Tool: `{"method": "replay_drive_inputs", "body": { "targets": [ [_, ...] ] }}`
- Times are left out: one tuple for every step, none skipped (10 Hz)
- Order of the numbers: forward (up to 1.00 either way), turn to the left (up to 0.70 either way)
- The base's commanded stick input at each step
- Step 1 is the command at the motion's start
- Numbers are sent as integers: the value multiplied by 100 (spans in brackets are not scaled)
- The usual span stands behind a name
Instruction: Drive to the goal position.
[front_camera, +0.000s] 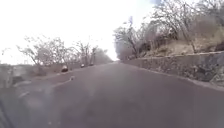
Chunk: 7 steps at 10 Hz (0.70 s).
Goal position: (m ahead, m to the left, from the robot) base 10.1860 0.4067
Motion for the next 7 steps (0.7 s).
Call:
{"method": "replay_drive_inputs", "body": {
  "targets": [
    [70, 0],
    [70, 0],
    [70, 0],
    [70, 0],
    [70, 0],
    [70, 0],
    [70, 0]
  ]
}}
